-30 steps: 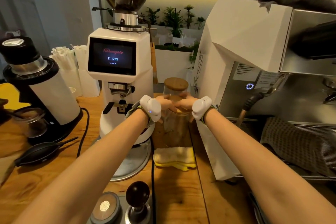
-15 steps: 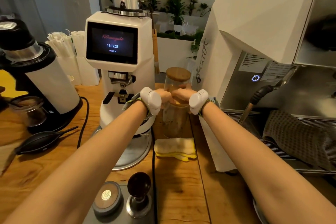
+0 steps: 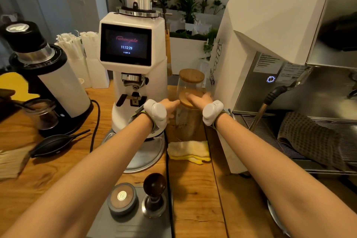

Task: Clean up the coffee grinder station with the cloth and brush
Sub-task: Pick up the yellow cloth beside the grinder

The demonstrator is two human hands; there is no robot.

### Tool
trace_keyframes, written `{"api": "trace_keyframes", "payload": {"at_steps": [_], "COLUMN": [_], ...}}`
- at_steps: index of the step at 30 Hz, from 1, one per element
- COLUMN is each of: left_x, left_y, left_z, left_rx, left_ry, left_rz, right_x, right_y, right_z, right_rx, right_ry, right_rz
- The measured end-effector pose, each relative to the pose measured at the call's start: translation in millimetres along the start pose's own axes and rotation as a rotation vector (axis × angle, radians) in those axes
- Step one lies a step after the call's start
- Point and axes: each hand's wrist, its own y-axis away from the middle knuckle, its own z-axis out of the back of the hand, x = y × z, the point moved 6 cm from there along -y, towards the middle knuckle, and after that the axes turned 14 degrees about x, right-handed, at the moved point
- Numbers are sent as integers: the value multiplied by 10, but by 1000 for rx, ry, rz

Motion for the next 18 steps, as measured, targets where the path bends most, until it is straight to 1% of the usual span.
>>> {"api": "trace_keyframes", "payload": {"at_steps": [2,4,6,12,14,18], "left_x": [61,128,212,557,662,847], "left_y": [38,63,79,144,155,161], "left_z": [23,36,0,-131,-167,-222], "left_rx": [43,35,62,143,173,179], "left_ry": [-18,-37,-31,-72,-43,-26], "left_rz": [-16,-18,-16,76,105,125], "right_x": [-66,-130,-199,-498,-591,-822], "right_y": [46,86,117,275,323,382], "right_z": [-10,-32,-69,-293,-344,-436], "right_rx": [-25,-40,-53,-1,14,73], "right_ry": [-76,-148,-183,-169,-153,-77], "right_rz": [-22,-14,-13,-92,-106,-150]}}
